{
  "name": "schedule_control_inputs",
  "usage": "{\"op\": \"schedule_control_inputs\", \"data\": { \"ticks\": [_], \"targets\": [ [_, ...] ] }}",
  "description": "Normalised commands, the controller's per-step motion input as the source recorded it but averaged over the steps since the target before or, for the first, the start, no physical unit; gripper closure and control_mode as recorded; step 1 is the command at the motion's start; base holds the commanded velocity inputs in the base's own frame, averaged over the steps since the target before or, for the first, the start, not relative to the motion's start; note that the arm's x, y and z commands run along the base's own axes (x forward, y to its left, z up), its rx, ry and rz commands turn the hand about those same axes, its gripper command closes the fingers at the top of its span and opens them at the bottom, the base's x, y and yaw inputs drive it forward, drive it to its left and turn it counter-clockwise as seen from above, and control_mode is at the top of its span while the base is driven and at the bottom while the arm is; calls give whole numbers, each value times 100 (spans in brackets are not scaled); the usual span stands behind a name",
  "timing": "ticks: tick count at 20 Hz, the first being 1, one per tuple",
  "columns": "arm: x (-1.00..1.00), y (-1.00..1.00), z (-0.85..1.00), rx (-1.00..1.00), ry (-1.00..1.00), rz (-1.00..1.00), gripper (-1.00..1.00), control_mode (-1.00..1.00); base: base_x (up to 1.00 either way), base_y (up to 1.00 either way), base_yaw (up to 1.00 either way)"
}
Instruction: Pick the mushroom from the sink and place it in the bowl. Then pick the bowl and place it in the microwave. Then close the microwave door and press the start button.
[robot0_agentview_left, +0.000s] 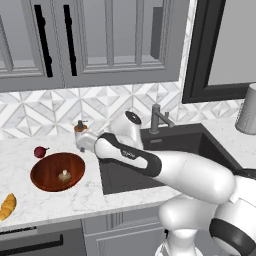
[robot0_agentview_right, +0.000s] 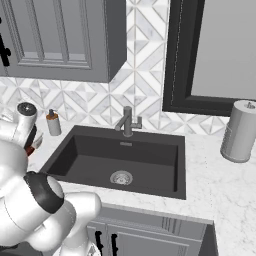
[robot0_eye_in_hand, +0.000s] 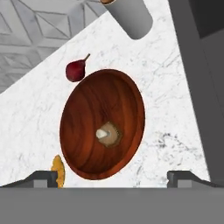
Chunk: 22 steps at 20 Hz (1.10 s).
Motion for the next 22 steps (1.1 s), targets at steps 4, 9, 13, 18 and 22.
{"op": "schedule_control_inputs", "data": {
  "ticks": [4, 9, 13, 18, 22],
  "targets": [
    [0, -1, 0, 0, 36, -9, -100, -100, 0, 0, 0],
    [0, 5, -5, -15, 12, -2, -100, -100, 0, 0, 0],
    [0, 0, -20, -25, -1, 0, -100, -100, 0, 0, 0],
    [5, -7, -18, -4, 0, 0, -100, -100, 0, 0, 0],
    [38, -1, -36, 0, 0, 0, -100, -100, 0, 0, 0]
  ]
}}
